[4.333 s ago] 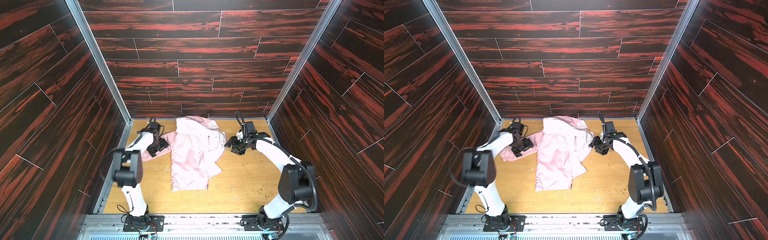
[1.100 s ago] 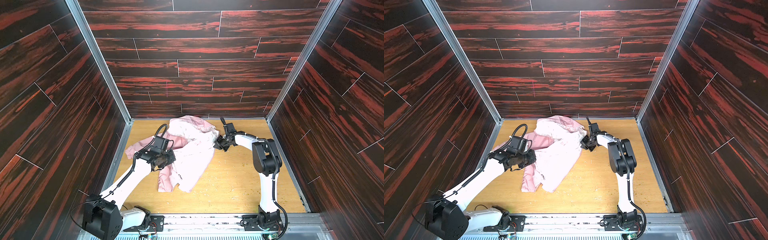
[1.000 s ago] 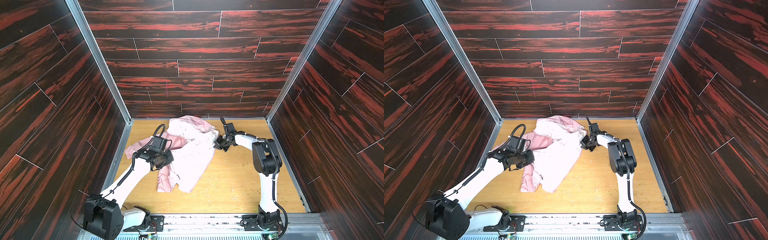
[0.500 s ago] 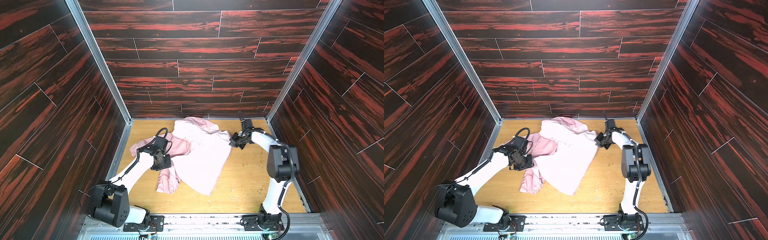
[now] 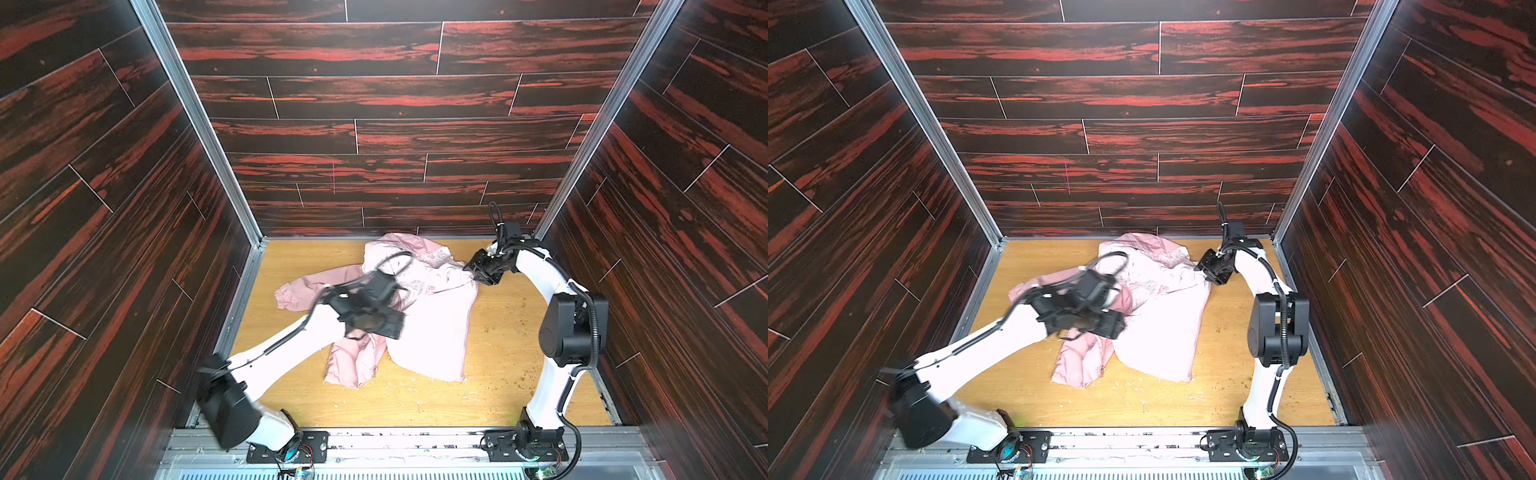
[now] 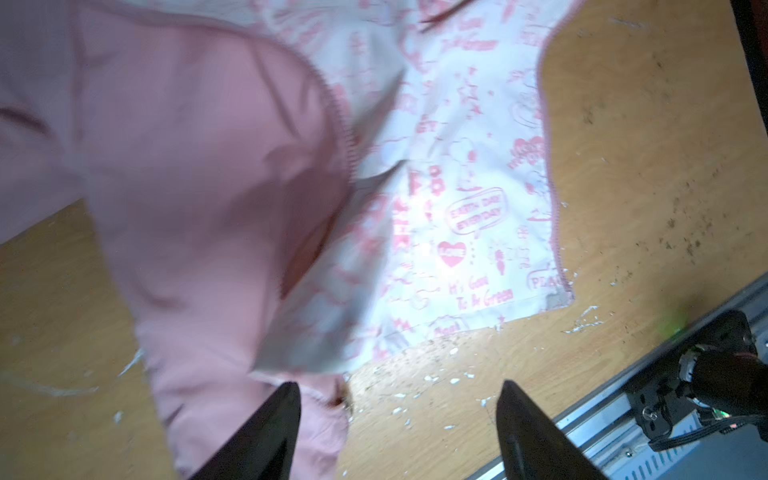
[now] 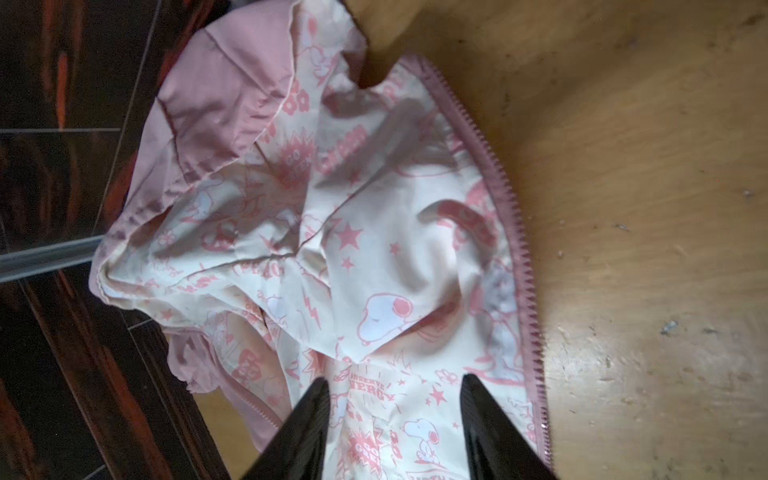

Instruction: Zip up the jacket

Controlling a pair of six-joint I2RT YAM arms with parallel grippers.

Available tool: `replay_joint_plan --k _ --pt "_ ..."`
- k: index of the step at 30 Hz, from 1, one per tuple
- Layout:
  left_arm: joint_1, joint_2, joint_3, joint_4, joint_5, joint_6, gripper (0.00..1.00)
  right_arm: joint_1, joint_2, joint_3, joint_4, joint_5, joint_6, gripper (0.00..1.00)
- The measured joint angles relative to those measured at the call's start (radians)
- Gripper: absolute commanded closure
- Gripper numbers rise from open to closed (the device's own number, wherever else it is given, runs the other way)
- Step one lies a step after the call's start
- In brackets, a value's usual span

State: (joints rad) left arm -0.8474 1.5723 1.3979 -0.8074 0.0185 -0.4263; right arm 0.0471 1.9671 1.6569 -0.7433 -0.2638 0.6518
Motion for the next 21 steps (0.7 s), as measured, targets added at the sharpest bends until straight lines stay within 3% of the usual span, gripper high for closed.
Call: replay_joint_plan --k 12,21 --pt "-0.232 0.586 0.466 -0.084 0.006 0.013 0.22 -0.402 -0.182 -0.249 -0.016 -0.031 -0.003 0.41" --pt "-0.345 0.766 0.648 -0.186 0.016 0.008 0.22 -0.445 -0.267 -0.347 -0.012 -0.058 -0.029 0.41"
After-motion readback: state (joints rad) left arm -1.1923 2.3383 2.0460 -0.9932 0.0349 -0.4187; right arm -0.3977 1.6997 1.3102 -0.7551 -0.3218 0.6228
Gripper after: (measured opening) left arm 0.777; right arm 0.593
